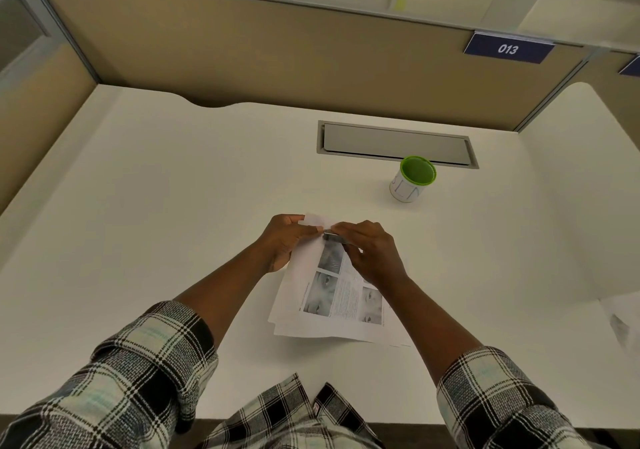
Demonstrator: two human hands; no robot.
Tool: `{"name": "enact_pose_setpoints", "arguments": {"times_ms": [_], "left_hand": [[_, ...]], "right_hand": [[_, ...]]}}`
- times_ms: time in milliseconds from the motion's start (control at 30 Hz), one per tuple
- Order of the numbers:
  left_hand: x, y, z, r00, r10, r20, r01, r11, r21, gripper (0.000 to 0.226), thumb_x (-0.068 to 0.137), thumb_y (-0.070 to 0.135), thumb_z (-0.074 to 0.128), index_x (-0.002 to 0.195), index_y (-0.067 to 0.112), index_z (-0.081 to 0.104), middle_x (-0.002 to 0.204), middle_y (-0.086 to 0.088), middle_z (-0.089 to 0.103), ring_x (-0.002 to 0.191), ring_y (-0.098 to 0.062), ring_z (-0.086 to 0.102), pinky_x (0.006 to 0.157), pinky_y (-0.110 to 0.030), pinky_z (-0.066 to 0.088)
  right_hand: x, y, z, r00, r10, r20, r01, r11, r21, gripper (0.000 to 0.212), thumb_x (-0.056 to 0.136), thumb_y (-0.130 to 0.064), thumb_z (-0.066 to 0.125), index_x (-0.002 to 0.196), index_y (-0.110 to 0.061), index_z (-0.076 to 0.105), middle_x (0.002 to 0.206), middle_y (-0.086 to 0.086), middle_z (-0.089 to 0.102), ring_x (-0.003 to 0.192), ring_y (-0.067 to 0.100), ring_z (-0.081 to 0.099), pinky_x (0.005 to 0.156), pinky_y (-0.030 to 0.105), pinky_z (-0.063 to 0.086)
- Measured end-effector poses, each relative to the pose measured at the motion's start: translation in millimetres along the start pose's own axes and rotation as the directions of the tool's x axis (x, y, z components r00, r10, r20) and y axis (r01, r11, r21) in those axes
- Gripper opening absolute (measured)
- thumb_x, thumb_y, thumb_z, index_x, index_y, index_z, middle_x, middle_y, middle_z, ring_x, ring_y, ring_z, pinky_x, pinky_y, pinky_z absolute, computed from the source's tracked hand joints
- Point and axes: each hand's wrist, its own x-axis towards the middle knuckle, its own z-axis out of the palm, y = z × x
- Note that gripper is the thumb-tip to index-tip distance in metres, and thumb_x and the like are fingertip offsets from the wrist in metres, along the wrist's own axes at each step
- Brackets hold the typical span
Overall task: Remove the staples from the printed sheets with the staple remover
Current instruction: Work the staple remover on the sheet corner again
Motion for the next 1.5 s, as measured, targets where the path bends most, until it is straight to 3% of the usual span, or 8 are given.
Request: {"name": "enact_pose_setpoints", "arguments": {"times_ms": [400,700,800,867,933,1067,1233,1500], "left_hand": [[-2,5,2,1.000,-0.011,0.005,0.012,1.000,-0.016,0.013,0.080,0.007,0.074,0.091,0.012,0.070,0.089,-0.005,0.071,0.078,-0.020,0.065,0.069,-0.030,0.054],[2,-2,0,1.000,-0.013,0.004,0.013,1.000,-0.011,0.035,0.074,0.008,0.079,0.108,0.003,0.070,0.104,-0.013,0.072,0.090,-0.026,0.067,0.086,-0.038,0.055],[2,-2,0,1.000,-0.017,0.006,0.017,1.000,-0.006,0.041,0.074,0.009,0.080,0.112,0.002,0.068,0.106,-0.013,0.072,0.092,-0.026,0.067,0.084,-0.036,0.056],[1,-1,0,1.000,-0.007,0.017,0.007,1.000,0.000,0.029,0.077,0.007,0.077,0.106,0.004,0.071,0.102,-0.012,0.072,0.087,-0.024,0.067,0.076,-0.033,0.056],[1,1,-2,1.000,-0.001,0.015,0.000,1.000,0.015,0.030,0.078,0.007,0.076,0.107,0.003,0.070,0.102,-0.012,0.072,0.087,-0.024,0.067,0.072,-0.031,0.056],[1,4,-7,1.000,-0.004,-0.002,0.004,0.999,0.045,0.023,0.078,0.007,0.077,0.100,0.008,0.069,0.096,-0.006,0.072,0.085,-0.020,0.067,0.068,-0.026,0.055],[0,8,-10,0.999,0.016,0.048,-0.021,0.995,0.099,0.025,0.080,0.008,0.075,0.104,0.008,0.070,0.097,-0.007,0.072,0.086,-0.022,0.066,0.072,-0.029,0.055],[9,12,-15,0.993,0.101,0.060,-0.114,0.940,0.320,0.024,0.081,0.016,0.075,0.104,0.012,0.071,0.100,-0.008,0.071,0.084,-0.021,0.066,0.074,-0.032,0.056]], "right_hand": [[-3,7,4,0.986,-0.157,-0.058,0.152,0.986,-0.073,0.026,0.082,-0.004,0.071,0.108,-0.010,0.072,0.108,-0.001,0.072,0.081,0.020,0.064,0.073,0.030,0.049],[-6,10,5,0.970,-0.225,-0.092,0.216,0.972,-0.096,0.029,0.080,0.002,0.072,0.107,-0.009,0.072,0.109,-0.001,0.072,0.085,0.015,0.055,0.071,0.033,0.050],[-6,11,5,0.968,-0.238,-0.083,0.229,0.968,-0.101,0.029,0.080,0.001,0.072,0.107,-0.009,0.072,0.109,0.000,0.072,0.086,0.015,0.055,0.072,0.032,0.049],[-8,12,8,0.982,-0.173,-0.082,0.169,0.984,-0.056,0.028,0.081,-0.002,0.073,0.107,-0.010,0.072,0.109,0.000,0.072,0.086,0.017,0.061,0.073,0.033,0.050],[-10,9,8,0.996,0.013,-0.090,-0.006,0.997,0.080,0.026,0.083,-0.007,0.072,0.108,-0.013,0.071,0.108,0.000,0.072,0.092,0.018,0.066,0.079,0.033,0.052],[-7,11,5,0.911,0.405,-0.077,-0.373,0.889,0.266,0.026,0.085,-0.015,0.072,0.110,-0.013,0.067,0.102,-0.003,0.069,0.090,0.006,0.061,0.080,0.011,0.045],[-4,37,8,0.750,0.661,0.023,-0.654,0.736,0.174,0.024,0.085,-0.012,0.062,0.109,-0.013,0.064,0.102,0.005,0.063,0.093,0.019,0.057,0.076,0.025,0.039],[-11,76,17,0.625,0.766,0.151,-0.762,0.640,-0.092,0.018,0.086,-0.019,0.058,0.102,-0.022,0.066,0.100,0.001,0.066,0.093,0.024,0.060,0.087,0.040,0.043]]}}
